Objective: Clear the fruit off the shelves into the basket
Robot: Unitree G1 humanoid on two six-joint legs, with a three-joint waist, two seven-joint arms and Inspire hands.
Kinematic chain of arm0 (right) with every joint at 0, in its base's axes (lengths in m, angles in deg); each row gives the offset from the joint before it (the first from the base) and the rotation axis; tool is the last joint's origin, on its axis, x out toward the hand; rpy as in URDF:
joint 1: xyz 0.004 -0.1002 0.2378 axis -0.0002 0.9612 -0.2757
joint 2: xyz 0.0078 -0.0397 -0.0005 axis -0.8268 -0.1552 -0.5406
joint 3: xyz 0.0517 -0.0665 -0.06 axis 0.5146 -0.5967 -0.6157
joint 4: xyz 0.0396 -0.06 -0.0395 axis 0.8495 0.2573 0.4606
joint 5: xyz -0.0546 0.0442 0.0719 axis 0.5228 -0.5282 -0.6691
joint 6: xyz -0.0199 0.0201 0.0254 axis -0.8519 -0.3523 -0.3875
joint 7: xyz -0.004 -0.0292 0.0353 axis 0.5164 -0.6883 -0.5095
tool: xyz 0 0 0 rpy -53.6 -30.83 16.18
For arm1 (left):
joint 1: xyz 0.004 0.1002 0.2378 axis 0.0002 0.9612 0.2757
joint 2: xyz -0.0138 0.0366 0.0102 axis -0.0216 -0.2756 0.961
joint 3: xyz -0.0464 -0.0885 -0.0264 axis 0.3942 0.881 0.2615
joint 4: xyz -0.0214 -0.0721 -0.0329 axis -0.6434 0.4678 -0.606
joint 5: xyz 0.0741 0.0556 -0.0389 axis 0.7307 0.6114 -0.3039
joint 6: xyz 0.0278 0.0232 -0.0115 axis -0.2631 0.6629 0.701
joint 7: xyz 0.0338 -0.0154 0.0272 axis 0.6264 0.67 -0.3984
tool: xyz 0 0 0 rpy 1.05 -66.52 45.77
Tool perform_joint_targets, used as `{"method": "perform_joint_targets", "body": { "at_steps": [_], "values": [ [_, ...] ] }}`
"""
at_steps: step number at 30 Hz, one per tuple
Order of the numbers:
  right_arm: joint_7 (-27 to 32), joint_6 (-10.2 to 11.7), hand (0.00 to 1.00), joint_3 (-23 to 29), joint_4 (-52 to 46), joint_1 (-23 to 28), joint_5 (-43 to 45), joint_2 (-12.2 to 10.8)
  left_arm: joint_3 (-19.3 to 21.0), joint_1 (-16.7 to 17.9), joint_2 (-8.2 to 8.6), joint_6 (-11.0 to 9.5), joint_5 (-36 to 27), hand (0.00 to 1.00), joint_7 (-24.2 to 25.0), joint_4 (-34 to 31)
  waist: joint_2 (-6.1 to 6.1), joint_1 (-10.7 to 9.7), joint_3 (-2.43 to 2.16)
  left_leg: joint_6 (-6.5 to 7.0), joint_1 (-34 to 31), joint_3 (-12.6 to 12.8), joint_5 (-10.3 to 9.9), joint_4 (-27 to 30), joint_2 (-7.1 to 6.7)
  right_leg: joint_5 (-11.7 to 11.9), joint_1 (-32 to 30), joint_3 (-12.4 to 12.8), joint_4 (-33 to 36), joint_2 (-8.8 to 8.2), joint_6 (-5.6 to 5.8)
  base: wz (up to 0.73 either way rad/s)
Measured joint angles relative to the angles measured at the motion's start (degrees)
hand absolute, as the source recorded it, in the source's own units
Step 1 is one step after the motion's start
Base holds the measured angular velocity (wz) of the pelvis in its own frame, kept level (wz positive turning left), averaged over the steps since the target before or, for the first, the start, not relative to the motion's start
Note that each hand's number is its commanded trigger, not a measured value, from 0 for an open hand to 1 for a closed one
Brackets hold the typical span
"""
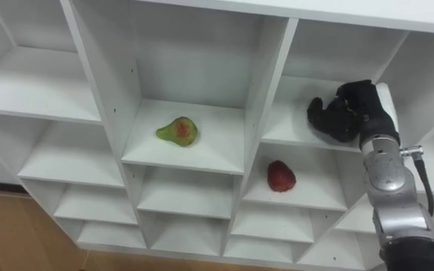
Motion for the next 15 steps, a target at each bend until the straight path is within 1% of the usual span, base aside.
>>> {"method": "perform_joint_targets", "body": {
  "at_steps": [5,6,9,10,12,13,15],
  "values": [
    [-0.08,-0.8,1.0,-1.04,-2.32,0.46,2.67,-0.07,-0.04,0.0,0.02,-0.01,0.0,1.0,-0.01,0.0,0.03,-0.23,-0.06,0.01,-0.02,0.62,-0.01,-0.04,0.02,0.0,-0.27,0.42,0.02,0.07,0.0,-0.04],
    [-0.16,-1.23,1.0,-1.28,-4.02,1.24,2.73,-0.07,-0.25,-0.13,0.02,-0.03,-0.08,1.0,-0.06,-0.02,0.03,-0.33,-0.11,0.01,-0.11,0.73,0.0,-0.22,0.03,0.0,-0.43,0.45,0.03,0.06,0.0,-0.05],
    [-0.92,-1.21,1.0,-1.2,-8.46,3.88,2.86,-0.84,-0.52,-0.28,0.07,-0.2,-0.08,1.0,-0.11,0.0,0.33,-0.58,-0.42,0.0,-0.08,1.31,0.01,-0.58,0.1,0.0,-0.85,1.0,0.06,0.02,0.0,-0.09],
    [-1.36,-1.22,1.0,-1.21,-10.17,4.82,3.05,-1.1,-0.5,-0.33,0.15,-0.53,-0.12,1.0,-0.1,0.02,0.32,-0.75,-0.51,0.01,0.08,1.47,0.02,-0.65,0.11,0.0,-0.81,1.2,0.07,-0.04,0.0,-0.09],
    [-2.1,-1.22,1.0,-1.22,-12.66,6.05,3.98,-1.85,-0.49,-0.38,0.21,-1.24,-0.25,1.0,-0.09,0.09,0.49,-1.06,-0.49,0.01,0.22,1.54,0.03,-0.68,0.12,0.0,-0.81,1.7,0.06,-0.1,0.0,-0.09],
    [-2.37,-1.2,1.0,-1.21,-13.66,6.5,4.23,-2.57,-0.49,-0.38,0.27,-1.55,-1.16,1.0,-0.08,0.09,0.51,-1.28,-0.48,0.01,0.31,1.9,0.03,-0.67,0.15,0.0,-0.85,2.06,0.03,-0.08,0.0,-0.14],
    [-2.84,-1.25,1.0,-1.1,-15.21,7.5,3.9,-3.3,-0.45,-0.48,0.39,-1.87,-2.2,1.0,-0.08,0.1,0.69,-1.42,-0.36,0.01,0.42,2.6,0.03,-0.67,0.18,0.0,-0.87,2.4,-0.02,-0.05,0.0,-0.11]
  ]
}}
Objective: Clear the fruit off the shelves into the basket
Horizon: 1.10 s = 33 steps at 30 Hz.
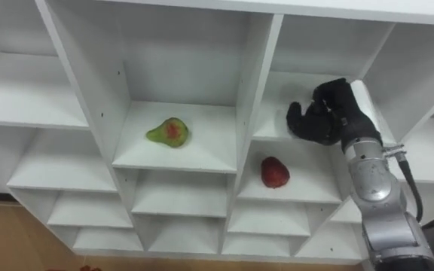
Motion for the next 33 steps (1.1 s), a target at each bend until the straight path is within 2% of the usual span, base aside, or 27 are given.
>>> {"method": "perform_joint_targets", "body": {
  "at_steps": [3,8,12,14,16,18,22,27,29,30,33],
  "values": [
    [-1.68,-0.05,1.0,0.23,-4.01,2.54,0.03,-1.45,0.57,-0.06,0.3,-0.46,-0.01,1.0,-0.07,-0.04,0.02,-0.3,0.02,0.0,-0.3,0.26,0.0,0.0,0.02,0.0,-0.39,0.15,0.01,0.0,0.0,-0.05],
    [-4.51,-0.04,1.0,-0.22,-10.27,6.8,0.04,-2.29,0.08,-0.06,0.45,-0.68,-0.25,1.0,-1.01,-0.12,0.35,-0.72,0.09,0.0,-0.45,0.28,-0.04,-0.2,0.1,0.01,-0.73,-0.15,0.13,0.04,0.0,0.0],
    [-8.57,0.04,1.0,-3.27,-15.29,10.44,-3.61,-4.58,-1.34,-0.45,1.0,-0.77,-1.26,1.0,-2.46,-0.2,0.82,-1.72,0.05,0.0,-0.74,0.37,-0.04,-0.26,0.11,0.01,-1.38,0.15,0.85,0.37,0.0,-0.03],
    [-11.52,-1.05,1.0,-5.58,-15.16,12.11,-5.16,-5.04,-1.43,-1.16,1.31,-1.07,-1.46,1.0,-2.45,-0.17,0.85,-1.69,0.07,0.02,-0.73,0.4,-0.02,-0.21,0.03,0.01,-1.47,0.26,0.97,0.31,0.0,-0.02],
    [-15.41,-3.04,1.0,-8.21,-15.02,13.97,-5.75,-5.18,-2.37,-1.55,1.43,-1.55,-2.32,1.0,-2.34,-0.18,1.09,-1.37,0.08,0.09,-0.77,0.4,0.01,-0.19,-0.07,0.03,-1.73,0.37,1.18,0.18,0.05,-0.04],
    [-17.55,-3.72,1.0,-9.17,-15.02,14.12,-5.77,-5.34,-2.87,-1.59,1.48,-1.59,-2.36,1.0,-2.22,-0.21,1.14,-1.38,0.09,0.14,-0.87,0.45,0.04,-0.17,-0.09,0.05,-2.04,0.53,1.37,0.15,0.08,-0.05],
    [-19.37,-3.76,1.0,-10.02,-15.02,14.59,-5.77,-5.57,-3.42,-1.94,2.56,-1.59,-2.52,1.0,-2.22,-1.18,1.7,-1.32,0.06,0.21,-1.24,0.49,0.1,0.07,-0.08,0.05,-3.2,1.03,1.94,0.04,0.07,-0.02],
    [-21.96,-3.77,1.0,-11.44,-14.36,15.05,-7.29,-6.51,-5.69,-2.69,2.84,-1.61,-2.74,1.0,-2.2,-1.21,1.9,-1.52,0.18,0.2,-1.58,0.57,0.11,0.25,0.0,0.05,-3.15,1.05,1.99,-0.02,0.07,0.0],
    [-22.36,-3.71,1.0,-11.77,-12.58,14.97,-9.9,-6.75,-6.6,-2.84,2.92,-1.53,-3.53,1.0,-2.2,-2.21,1.95,-1.54,0.26,0.22,-2.34,0.53,0.09,0.69,-0.03,0.05,-3.32,0.87,2.0,0.01,0.07,0.03],
    [-22.37,-3.72,1.0,-11.76,-10.43,14.94,-11.63,-7.09,-7.37,-2.84,2.97,-1.54,-3.45,1.0,-2.2,-4.04,2.03,-1.45,0.53,0.25,-2.7,0.54,0.06,0.84,-0.05,0.05,-3.55,0.56,2.02,-0.01,0.07,0.09],
    [-21.36,-3.94,1.0,-12.5,-4.72,15.04,-12.27,-8.91,-7.85,-3.16,3.22,-1.61,-3.47,1.0,-1.89,-6.62,1.82,-1.32,0.51,0.25,-4.08,0.57,0.06,1.29,-0.06,0.05,-4.73,0.35,2.17,-0.06,0.07,0.02]
  ]
}}
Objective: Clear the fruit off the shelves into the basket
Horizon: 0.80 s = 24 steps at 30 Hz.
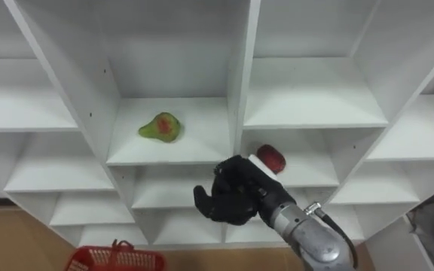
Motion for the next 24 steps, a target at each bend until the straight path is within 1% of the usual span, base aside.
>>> {"method": "perform_joint_targets", "body": {
  "at_steps": [1,3,5,8,10,11,13,14,16,18,19,22,24],
  "values": [
    [0.06,-0.5,1.0,-0.58,0.88,0.05,-0.13,-0.09,-0.13,0.01,0.19,0.01,-0.01,1.0,0.18,-0.42,0.07,-0.04,-0.07,0.01,-0.48,0.07,0.0,0.06,-0.03,0.0,-0.59,0.0,0.2,-0.11,0.0,0.0],
    [0.2,-0.97,1.0,-0.96,1.43,0.24,-1.35,-0.13,-0.45,0.12,0.37,0.07,-0.06,1.0,0.83,-1.14,0.33,-0.22,0.09,0.03,-0.96,0.16,0.02,0.13,-0.06,-0.02,-1.26,0.06,0.35,-0.11,0.01,-0.02],
    [0.9,-0.96,1.0,-1.28,3.69,0.01,-3.79,-0.22,-1.18,-0.45,0.43,0.08,-0.17,1.0,1.23,-1.27,0.22,-0.37,0.17,0.04,-1.24,0.11,0.05,0.52,-0.04,-0.02,-1.55,0.0,0.56,-0.14,0.01,0.02],
    [2.27,-0.96,1.0,-1.96,8.69,-0.05,-6.01,-0.72,-3.04,-0.56,0.79,0.07,-0.8,1.0,1.24,-1.43,-0.13,-0.41,0.0,0.04,-1.73,0.05,0.05,0.74,-0.04,-0.03,-1.93,-0.17,0.71,-0.35,0.02,0.0],
    [2.67,-0.95,1.0,-2.07,11.93,-0.65,-6.92,-2.13,-4.37,-1.04,1.11,0.02,-1.76,1.0,1.21,-1.76,-0.39,-0.43,-0.16,0.05,-3.37,0.06,0.06,1.05,-0.03,-0.02,-3.47,-0.19,0.91,-0.42,0.0,0.0],
    [2.84,-0.95,1.0,-2.22,12.97,-1.01,-7.58,-2.45,-4.67,-1.19,1.28,0.03,-2.2,1.0,1.2,-1.74,-0.44,-0.48,-0.11,0.05,-3.72,0.05,0.06,1.2,-0.03,-0.01,-3.77,-0.27,0.98,-0.45,0.0,0.0],
    [3.48,-0.87,1.0,-4.23,18.73,-3.21,-10.63,-2.66,-6.65,-2.58,2.09,0.09,-3.18,1.0,1.36,-1.41,-0.37,-0.57,-0.01,0.06,-5.23,-0.01,0.05,2.55,-0.06,-0.01,-4.94,-0.62,1.91,-0.69,-0.01,0.06],
    [3.69,-0.88,1.0,-4.57,20.04,-3.68,-10.85,-2.71,-6.97,-3.05,2.33,0.08,-3.43,1.0,1.45,-1.41,-0.32,-0.54,0.11,0.07,-5.43,-0.01,0.04,2.7,-0.07,-0.01,-5.04,-0.7,1.93,-0.73,-0.01,0.05],
    [3.85,-0.92,1.0,-5.55,24.52,-5.47,-11.38,-2.86,-7.55,-4.94,3.2,0.08,-4.51,1.0,1.95,-1.3,0.16,-0.18,0.58,0.18,-6.63,-0.02,0.08,2.96,-0.07,-0.01,-6.67,-0.77,3.04,-0.82,-0.01,0.02],
    [3.91,-0.94,1.0,-5.33,26.17,-6.2,-12.78,-3.03,-8.28,-5.83,3.21,0.02,-4.47,1.0,2.2,-1.36,0.67,-0.29,0.82,0.3,-8.11,-0.06,0.16,3.59,-0.1,-0.03,-8.16,-1.0,3.74,-0.71,-0.02,0.0],
    [3.92,-0.89,1.0,-5.22,26.45,-6.28,-13.73,-3.06,-8.44,-6.01,3.16,0.02,-4.46,1.0,2.53,-1.35,0.99,-0.29,0.86,0.31,-9.01,-0.07,0.16,4.06,-0.09,-0.02,-8.9,-1.11,3.91,-0.78,-0.04,0.0],
    [4.2,-0.73,1.0,-5.36,30.6,-7.19,-18.4,-3.93,-8.59,-6.13,2.98,0.01,-4.63,1.0,3.83,-1.77,1.15,-0.43,0.78,0.3,-10.35,-0.28,0.16,4.77,0.02,0.09,-9.94,-1.08,3.88,-0.92,-0.22,0.0],
    [4.25,-0.4,1.0,-5.51,32.43,-7.4,-20.83,-4.16,-8.8,-6.14,3.16,-0.3,-5.52,1.0,4.62,-2.48,1.22,-0.17,0.71,0.37,-11.29,-0.25,0.24,4.91,-0.03,0.09,-10.98,-1.06,4.33,-1.02,-0.22,0.0]
  ]
}}
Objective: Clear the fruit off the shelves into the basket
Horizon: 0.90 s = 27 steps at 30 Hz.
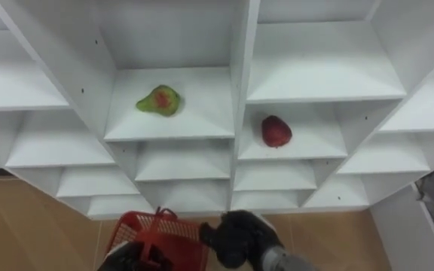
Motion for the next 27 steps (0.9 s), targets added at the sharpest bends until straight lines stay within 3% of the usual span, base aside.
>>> {"method": "perform_joint_targets", "body": {
  "at_steps": [9,16,27],
  "values": [
    [-0.18,1.43,1.0,-2.25,8.01,-3.22,-10.9,-0.75,-4.45,-0.9,0.26,-0.86,-0.02,1.0,1.35,-1.34,0.6,-0.12,0.05,0.12,-1.83,-0.01,0.1,0.98,-0.12,0.0,-1.78,0.26,0.87,-0.2,0.01,-0.01],
    [-0.17,1.66,1.0,-4.08,13.32,-6.24,-21.12,-0.66,-4.81,-2.01,0.29,-0.91,-0.03,1.0,1.43,-2.48,0.99,0.21,0.32,0.24,-3.22,0.45,0.18,1.6,-0.15,-0.02,-3.78,0.49,1.55,-0.4,-0.02,-0.02],
    [-1.44,1.66,1.0,-5.3,20.61,-10.0,-28.46,-2.39,-8.33,-4.43,0.61,-1.3,-0.03,1.0,1.47,-3.92,1.05,0.14,0.59,0.35,-3.87,1.47,0.29,0.81,-0.13,0.14,-5.49,1.29,1.81,0.0,0.02,-0.05]
  ]
}}
